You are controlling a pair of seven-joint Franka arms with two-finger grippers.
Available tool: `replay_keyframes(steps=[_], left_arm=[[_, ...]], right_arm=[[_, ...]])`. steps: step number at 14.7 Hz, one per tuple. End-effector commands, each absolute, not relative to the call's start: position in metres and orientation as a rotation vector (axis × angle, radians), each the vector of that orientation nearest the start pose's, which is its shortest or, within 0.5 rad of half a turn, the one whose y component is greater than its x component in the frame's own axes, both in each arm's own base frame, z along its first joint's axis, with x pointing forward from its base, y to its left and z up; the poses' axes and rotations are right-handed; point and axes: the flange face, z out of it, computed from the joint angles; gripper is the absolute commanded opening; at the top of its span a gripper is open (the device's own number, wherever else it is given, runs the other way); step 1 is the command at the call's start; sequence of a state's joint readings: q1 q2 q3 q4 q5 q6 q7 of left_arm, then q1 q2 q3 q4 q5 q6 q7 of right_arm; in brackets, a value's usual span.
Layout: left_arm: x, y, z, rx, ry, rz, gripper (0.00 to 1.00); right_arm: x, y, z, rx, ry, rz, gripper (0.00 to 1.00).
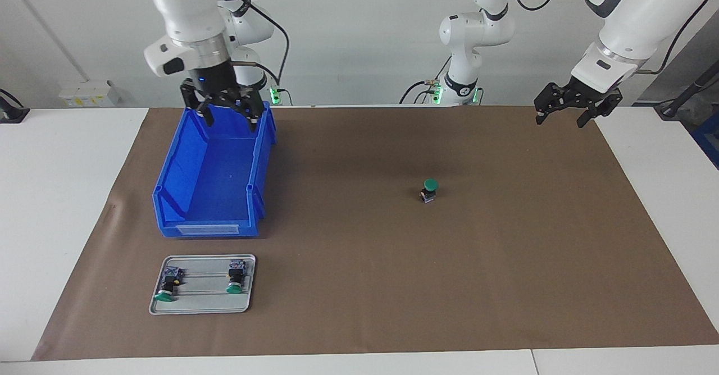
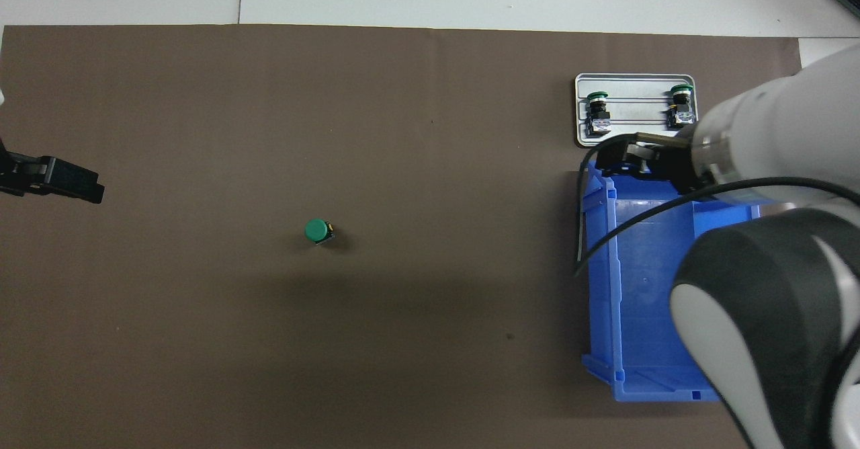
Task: Place and press button with both arms
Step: 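Reach the right gripper toward the green button on the table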
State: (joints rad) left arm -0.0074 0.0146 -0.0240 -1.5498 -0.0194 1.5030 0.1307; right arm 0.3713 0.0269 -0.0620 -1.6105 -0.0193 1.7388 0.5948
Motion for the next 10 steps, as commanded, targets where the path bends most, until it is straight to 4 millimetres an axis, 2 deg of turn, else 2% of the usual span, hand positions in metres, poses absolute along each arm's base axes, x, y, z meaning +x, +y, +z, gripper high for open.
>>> replay_keyframes(steps=[1, 3, 4, 6, 10], left_arm=[[0.545, -0.015, 0.622, -3.136, 0.256, 0.072, 1.00], [0.545, -0.016, 0.621, -3.135, 0.258, 0.074, 1.00], [0.545, -0.016, 0.622, -3.135, 0.258, 0.072, 1.00], [0.545, -0.016, 0.621, -3.135, 0.258, 0.074, 1.00], [0.545, -0.016, 0.621, -3.135, 0.258, 0.074, 1.00]], right_arm=[[0.566, 0.277, 0.543, -2.984, 0.691, -0.175, 1.00], [0.569, 0.355, 0.497, -2.887, 0.844, -0.215, 1.00], [0.569, 0.380, 0.477, -2.853, 0.914, -0.218, 1.00], [0.554, 0.431, 0.441, -2.831, 1.017, -0.192, 1.00], [0.552, 0.514, 0.397, -2.693, 1.224, -0.197, 1.00]])
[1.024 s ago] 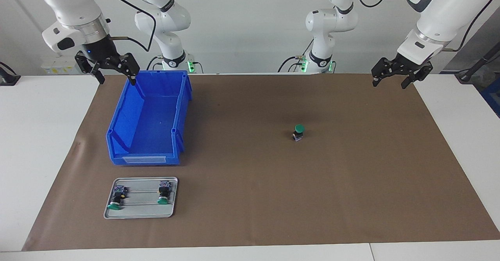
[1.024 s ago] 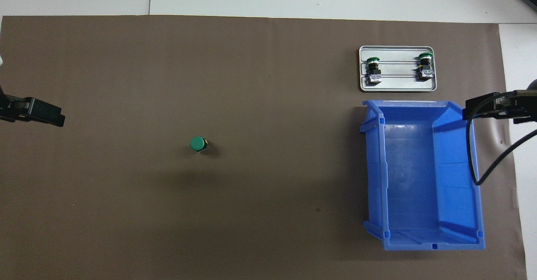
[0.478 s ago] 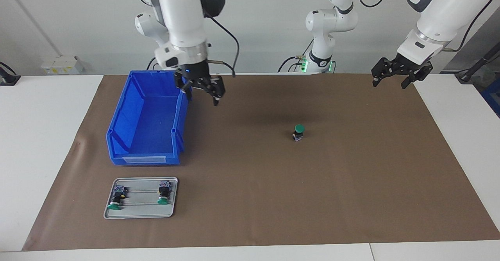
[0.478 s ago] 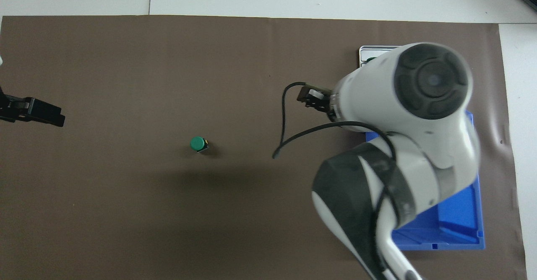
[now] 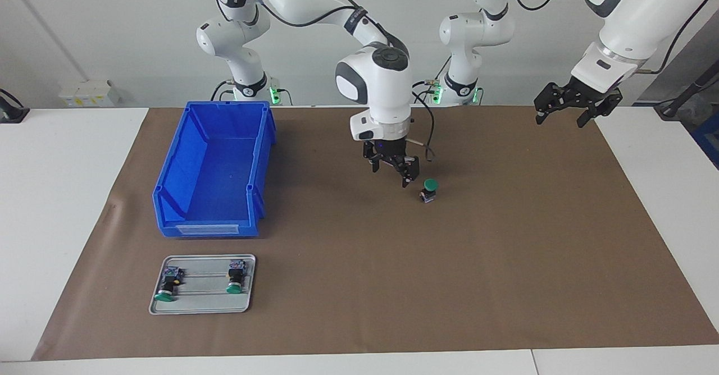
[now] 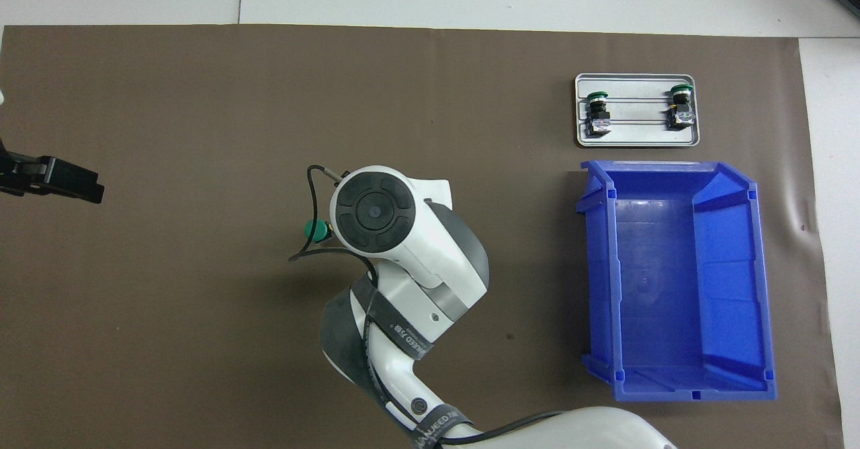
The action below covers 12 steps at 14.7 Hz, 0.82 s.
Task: Place and press button with both arms
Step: 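Grasp the green button with the right gripper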
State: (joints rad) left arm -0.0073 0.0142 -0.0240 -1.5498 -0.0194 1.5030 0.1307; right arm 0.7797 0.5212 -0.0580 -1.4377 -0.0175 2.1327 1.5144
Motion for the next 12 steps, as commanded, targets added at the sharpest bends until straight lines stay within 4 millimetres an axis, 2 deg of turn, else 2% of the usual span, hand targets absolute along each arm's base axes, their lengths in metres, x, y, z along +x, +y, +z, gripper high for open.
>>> replay_keyframes(steps=[1, 4, 7, 12], left_arm=[[0.545, -0.016, 0.621, -3.135, 0.258, 0.074, 1.00], [0.545, -0.016, 0.621, -3.135, 0.258, 0.074, 1.00], [0.545, -0.016, 0.622, -3.135, 0.258, 0.072, 1.00], [0.545, -0.016, 0.621, -3.135, 0.258, 0.074, 1.00]], right_arm=[[0.553, 0.525, 0.392, -2.661, 1.255, -0.198, 1.00], [0.538, 0.553, 0.370, -2.590, 1.260, -0.187, 1.00], [0.538, 0.555, 0.368, -2.550, 1.266, -0.192, 1.00], [0.513, 0.551, 0.332, -2.595, 1.270, -0.157, 1.00]])
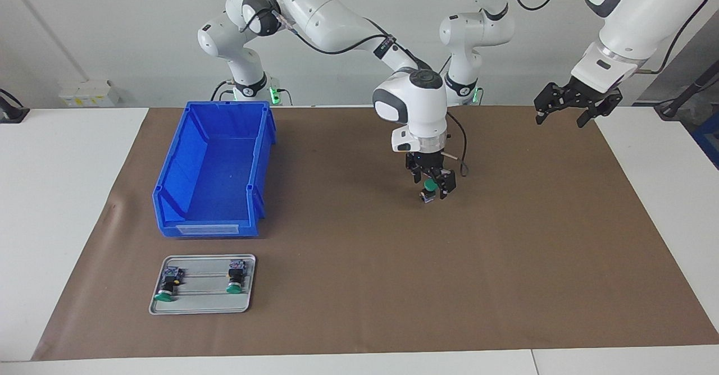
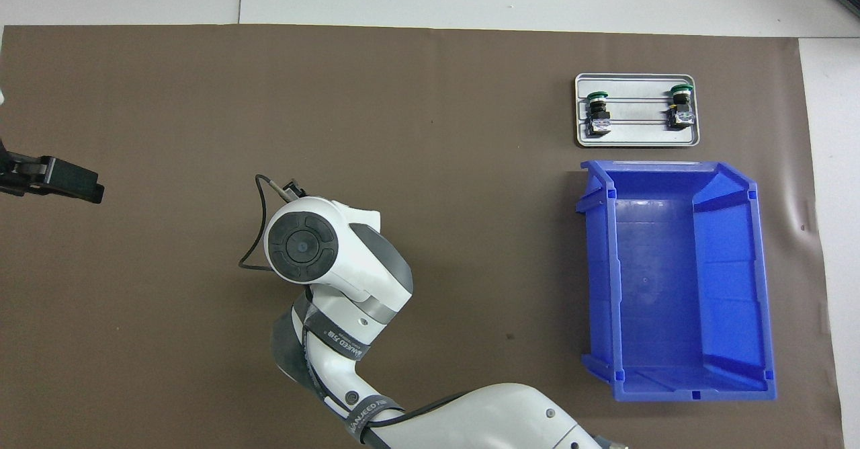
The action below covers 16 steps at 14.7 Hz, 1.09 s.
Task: Place and press button with both arms
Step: 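Grasp the green button with the right gripper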
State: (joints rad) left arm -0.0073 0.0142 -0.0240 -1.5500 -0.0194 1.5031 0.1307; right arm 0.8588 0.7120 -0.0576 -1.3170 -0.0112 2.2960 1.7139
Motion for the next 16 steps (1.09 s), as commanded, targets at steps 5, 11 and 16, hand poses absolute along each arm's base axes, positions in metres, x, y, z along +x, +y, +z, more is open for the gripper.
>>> replay_keyframes(steps=[5, 11, 16], left_arm=[[0.545, -0.016, 0.621, -3.135, 0.258, 0.074, 1.00], [0.545, -0.016, 0.622, -3.135, 0.258, 0.072, 1.00], [0.545, -0.016, 0.622, -3.135, 0.258, 0.072, 1.00]], right_arm=[[0.507, 0.555, 0.328, -2.567, 1.256, -0.138, 1.00], [0.505, 0.552, 0.324, -2.564, 1.256, -0.135, 0.00], [0.535, 0.530, 0.350, -2.601, 1.227, -0.167, 0.00]])
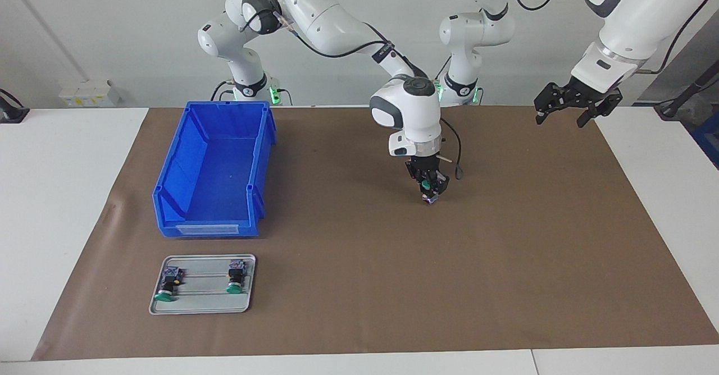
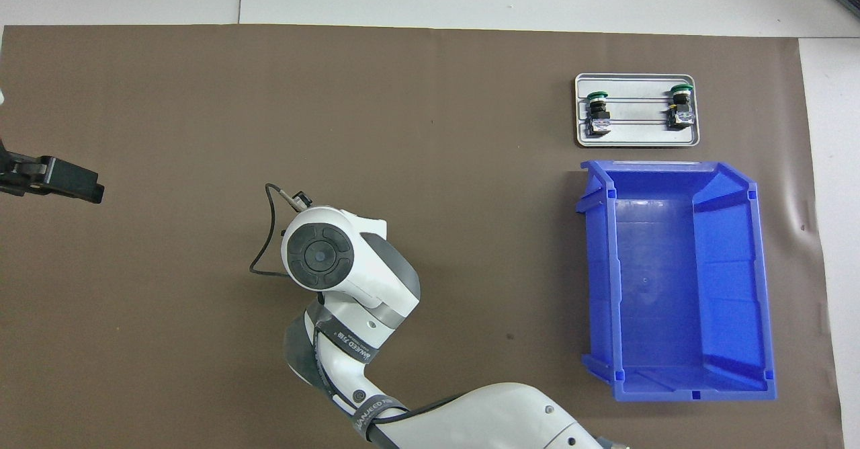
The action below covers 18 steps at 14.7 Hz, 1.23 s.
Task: Place and press button with both arms
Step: 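Grasp the green button with the right gripper, then carry the green button with the right gripper over the blue bin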
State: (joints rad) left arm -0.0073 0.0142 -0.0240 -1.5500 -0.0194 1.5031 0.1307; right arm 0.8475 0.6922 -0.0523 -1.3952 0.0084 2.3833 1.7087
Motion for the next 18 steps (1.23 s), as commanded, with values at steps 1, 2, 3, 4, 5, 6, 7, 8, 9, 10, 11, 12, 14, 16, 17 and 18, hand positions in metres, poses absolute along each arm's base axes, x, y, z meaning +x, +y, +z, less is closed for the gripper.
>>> replay_keyframes(steps=[1, 2, 3, 4, 5, 6, 7, 8, 9, 10, 11, 12, 14, 16, 17, 18], left_arm=[[0.545, -0.016, 0.622, -3.135, 0.258, 0.072, 1.00], [0.545, -0.016, 0.622, -3.135, 0.258, 0.072, 1.00], [0.545, -0.016, 0.622, -3.135, 0.258, 0.072, 1.00], [0.545, -0.016, 0.621, -3.135, 0.258, 0.074, 1.00], [0.545, -0.016, 0.622, -3.135, 0.258, 0.072, 1.00], [0.545, -0.016, 0.622, -3.135, 0.258, 0.072, 1.00], [0.545, -0.016, 0.621, -3.135, 0.258, 0.074, 1.00], [0.545, -0.016, 0.621, -3.135, 0.258, 0.074, 1.00], [0.545, -0.016, 0.622, -3.135, 0.258, 0.072, 1.00], [0.545, -0.016, 0.621, -3.135, 0.258, 0.074, 1.00], [0.545, -0.016, 0.622, -3.135, 0.258, 0.072, 1.00], [0.545, -0.016, 0.622, -3.135, 0.258, 0.072, 1.00], [0.545, -0.016, 0.621, -3.135, 0.258, 0.074, 1.00], [0.545, -0.016, 0.622, -3.135, 0.258, 0.072, 1.00], [0.545, -0.016, 0.621, -3.135, 0.258, 0.074, 1.00], [0.545, -0.016, 0.622, -3.135, 0.258, 0.072, 1.00]], right_arm=[[0.542, 0.517, 0.373, -2.617, 1.189, -0.180, 0.00], [0.550, 0.495, 0.401, -2.652, 1.141, -0.193, 0.00], [0.560, 0.469, 0.426, -2.692, 1.107, -0.197, 0.00], [0.569, 0.440, 0.453, -2.731, 1.062, -0.202, 0.00], [0.576, 0.413, 0.475, -2.776, 1.010, -0.201, 0.00], [0.580, 0.390, 0.491, -2.816, 0.961, -0.195, 0.00], [0.584, 0.366, 0.503, -2.856, 0.916, -0.185, 0.00], [0.589, 0.340, 0.513, -2.898, 0.867, -0.170, 0.00], [0.591, 0.317, 0.523, -2.926, 0.825, -0.160, 0.00], [0.592, 0.289, 0.530, -2.954, 0.777, -0.154, 0.00], [0.591, 0.256, 0.537, -2.979, 0.712, -0.155, 0.00], [0.586, 0.223, 0.539, -3.009, 0.633, -0.146, 0.00], [0.571, 0.164, 0.526, -3.060, 0.517, -0.095, 0.00], [0.558, 0.117, 0.495, -3.071, 0.496, -0.079, 0.00], [0.548, 0.097, 0.479, -3.079, 0.442, -0.090, 0.00], [0.540, 0.075, 0.464, -3.085, 0.379, -0.110, 0.00]])
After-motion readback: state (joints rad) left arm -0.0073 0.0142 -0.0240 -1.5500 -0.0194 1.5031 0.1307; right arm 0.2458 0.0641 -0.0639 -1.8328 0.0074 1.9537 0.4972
